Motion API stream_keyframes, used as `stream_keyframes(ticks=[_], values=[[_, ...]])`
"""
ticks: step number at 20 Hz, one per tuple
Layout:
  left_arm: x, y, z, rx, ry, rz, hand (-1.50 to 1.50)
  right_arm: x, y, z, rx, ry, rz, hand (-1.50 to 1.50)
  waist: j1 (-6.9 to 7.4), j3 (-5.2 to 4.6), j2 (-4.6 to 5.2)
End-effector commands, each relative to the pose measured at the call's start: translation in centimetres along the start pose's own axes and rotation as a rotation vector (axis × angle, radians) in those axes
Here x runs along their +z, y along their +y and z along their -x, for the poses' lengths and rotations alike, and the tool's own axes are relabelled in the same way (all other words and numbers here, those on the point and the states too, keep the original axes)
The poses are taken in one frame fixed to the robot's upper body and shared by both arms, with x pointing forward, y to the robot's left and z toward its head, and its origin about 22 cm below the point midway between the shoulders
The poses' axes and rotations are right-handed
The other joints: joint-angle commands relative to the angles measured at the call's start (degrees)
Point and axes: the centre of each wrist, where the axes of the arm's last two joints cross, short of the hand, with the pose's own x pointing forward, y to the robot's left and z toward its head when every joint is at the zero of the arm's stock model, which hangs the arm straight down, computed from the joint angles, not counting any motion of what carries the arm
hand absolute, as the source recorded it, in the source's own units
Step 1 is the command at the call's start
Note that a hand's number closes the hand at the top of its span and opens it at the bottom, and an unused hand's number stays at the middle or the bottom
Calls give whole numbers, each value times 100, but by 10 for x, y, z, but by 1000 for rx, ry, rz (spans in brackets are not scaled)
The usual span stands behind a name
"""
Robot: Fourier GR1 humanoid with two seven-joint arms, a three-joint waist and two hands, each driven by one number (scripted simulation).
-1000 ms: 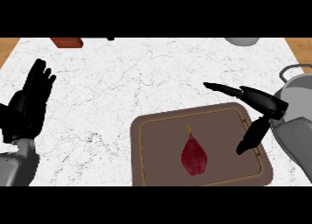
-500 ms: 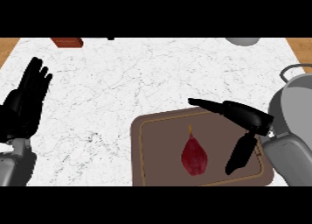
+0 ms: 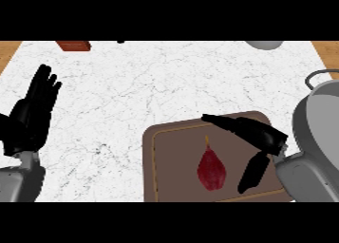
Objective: Pick the pear from the tray and place it in the pot
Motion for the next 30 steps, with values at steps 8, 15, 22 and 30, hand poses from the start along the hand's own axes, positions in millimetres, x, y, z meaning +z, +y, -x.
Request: stream_keyframes(ticks=[8, 15, 22, 30], values=[[4, 8, 14, 10, 9, -5, 0, -37, 38, -7, 23, 14, -10, -150, 3, -1, 3], [8, -3, 10, 2, -4, 13, 0, -38, 43, 19, 14, 54, -13, -150, 7, 0, 2], [10, 3, -7, -5, -16, 14, 0, -40, 46, 37, 153, -72, -20, 150, 34, 3, 3], [-9, 11, 8, 5, -3, -6, 0, -44, 52, 26, 139, -97, -39, 150, -6, 0, 4]])
